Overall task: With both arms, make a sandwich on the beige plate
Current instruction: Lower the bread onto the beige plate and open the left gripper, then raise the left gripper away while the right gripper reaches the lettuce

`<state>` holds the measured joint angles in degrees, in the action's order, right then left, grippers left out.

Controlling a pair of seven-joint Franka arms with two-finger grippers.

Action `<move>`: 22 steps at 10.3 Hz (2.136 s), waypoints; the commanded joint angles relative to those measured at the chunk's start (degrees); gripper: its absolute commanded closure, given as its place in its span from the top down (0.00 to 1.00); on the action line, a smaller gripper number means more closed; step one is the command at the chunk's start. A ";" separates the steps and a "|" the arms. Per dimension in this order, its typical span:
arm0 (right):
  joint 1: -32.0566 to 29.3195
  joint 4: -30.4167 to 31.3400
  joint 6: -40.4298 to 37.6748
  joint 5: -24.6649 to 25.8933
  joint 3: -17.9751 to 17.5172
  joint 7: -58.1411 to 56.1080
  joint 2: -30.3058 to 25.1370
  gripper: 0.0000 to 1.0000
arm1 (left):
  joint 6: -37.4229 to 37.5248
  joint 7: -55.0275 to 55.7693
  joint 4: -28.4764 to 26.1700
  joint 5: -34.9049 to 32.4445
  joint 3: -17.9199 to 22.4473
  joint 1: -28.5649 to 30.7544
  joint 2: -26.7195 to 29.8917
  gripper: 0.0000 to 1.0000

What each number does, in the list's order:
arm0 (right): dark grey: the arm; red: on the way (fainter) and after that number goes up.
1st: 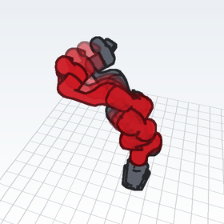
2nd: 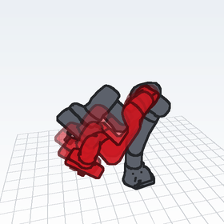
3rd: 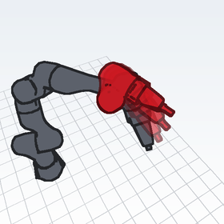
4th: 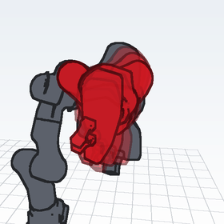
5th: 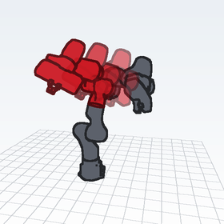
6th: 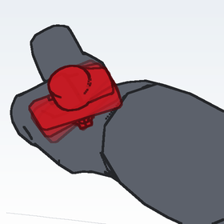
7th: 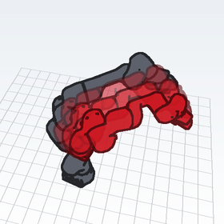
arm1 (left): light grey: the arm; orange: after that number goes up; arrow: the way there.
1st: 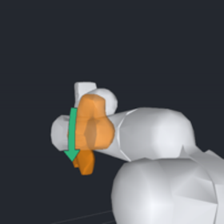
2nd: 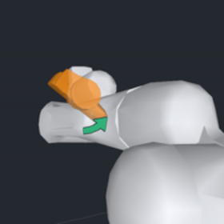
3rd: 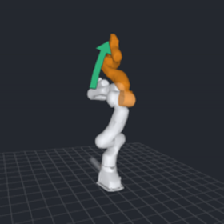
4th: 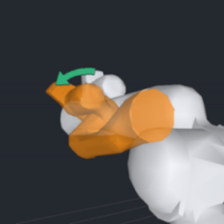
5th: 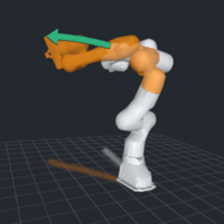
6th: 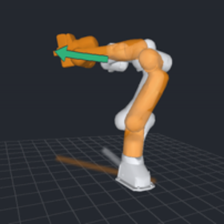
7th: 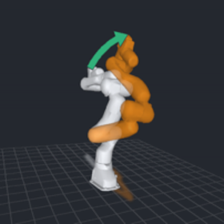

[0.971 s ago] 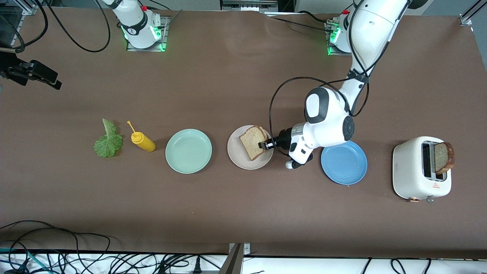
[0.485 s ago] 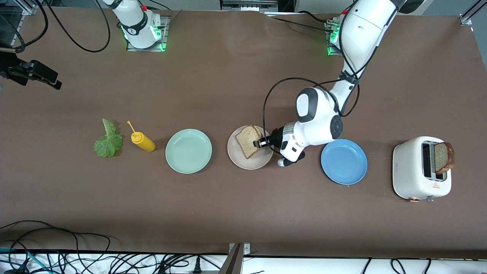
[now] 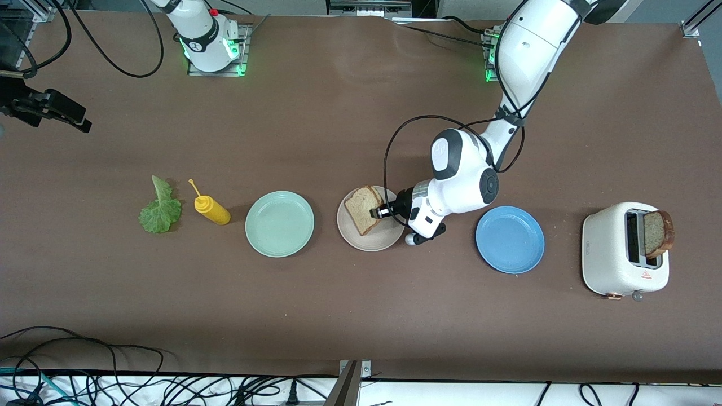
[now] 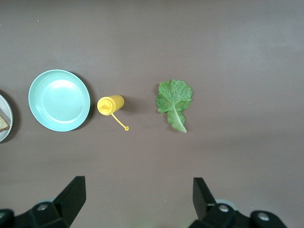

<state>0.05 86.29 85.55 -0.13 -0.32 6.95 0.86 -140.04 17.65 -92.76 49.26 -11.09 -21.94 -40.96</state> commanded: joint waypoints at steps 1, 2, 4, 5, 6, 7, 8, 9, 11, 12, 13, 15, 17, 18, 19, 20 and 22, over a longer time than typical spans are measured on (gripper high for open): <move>-0.14 -0.86 -1.08 -0.75 -0.20 0.70 -0.24 1.00 | -0.50 -1.04 1.44 0.66 0.27 0.05 -1.06 1.00; -0.14 -0.86 -1.08 -0.75 -0.12 0.70 -0.24 1.00 | -0.50 -0.95 1.44 -2.73 0.19 0.31 -1.06 1.00; -0.14 -0.86 -1.08 -0.75 -0.12 0.70 -0.24 1.00 | -0.41 -0.86 1.35 -4.44 0.89 0.84 -0.97 1.00; -0.14 -0.86 -1.08 -0.75 -0.12 0.61 -0.24 1.00 | -0.41 -0.69 1.35 -5.40 1.41 1.02 -0.79 1.00; -0.14 -0.86 -1.17 -0.75 -0.12 0.09 -0.15 1.00 | -0.41 -0.69 1.35 -6.45 1.59 1.28 -0.79 1.00; -0.14 -0.86 -1.17 -0.75 -0.12 0.08 -0.15 1.00 | -0.41 -0.69 1.35 -7.24 1.85 1.45 -0.79 1.00; -0.14 -0.86 -1.17 -0.75 -0.12 0.26 -0.07 1.00 | -0.41 -0.69 1.26 -7.69 2.38 1.63 -0.79 1.00; -0.14 -0.86 -1.17 -0.83 -0.12 0.43 -0.07 1.00 | -0.41 -0.69 1.26 -7.78 3.17 1.63 -0.70 1.00; -0.14 -0.86 -1.08 -0.75 -0.12 0.70 0.11 1.00 | -0.41 -0.34 1.26 -11.88 3.79 1.72 -0.35 1.00; -0.14 -0.77 -1.08 -0.83 -0.03 0.70 0.20 1.00 | -0.15 -0.16 1.26 -14.61 4.23 1.89 -0.09 1.00; -0.14 -0.77 -0.82 -0.75 -0.03 0.52 0.37 1.00 | 0.29 0.01 1.00 -16.03 4.32 2.51 0.78 1.00; -0.14 -0.77 -0.38 -0.22 0.06 0.43 1.16 1.00 | 2.65 0.10 0.65 -18.75 4.49 4.26 2.02 1.00; -0.49 -0.69 1.45 0.13 0.24 -0.52 3.87 1.00 | 7.99 0.37 0.91 -25.75 4.76 7.33 3.51 1.00; -0.49 -0.86 1.12 0.31 0.24 -3.49 5.11 1.00 | 11.68 0.37 1.17 -29.02 4.76 8.82 4.39 1.00; -0.23 -0.34 1.20 1.79 0.24 -5.00 5.82 1.00 | 13.63 0.37 1.18 -31.40 4.84 9.80 5.18 1.00; -0.49 0.10 0.42 4.06 0.24 -5.36 10.96 1.00 | 15.65 0.37 1.18 -33.25 5.63 10.24 6.23 1.00; -1.46 0.36 0.92 4.70 0.76 -5.98 16.43 1.00 | 20.74 0.37 1.09 -39.03 5.99 12.34 8.95 1.00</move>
<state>-0.53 87.78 86.22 3.45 0.29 2.84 12.80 -123.03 17.46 -90.94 14.62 -5.20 -10.80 -35.04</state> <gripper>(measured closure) 0.000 0.000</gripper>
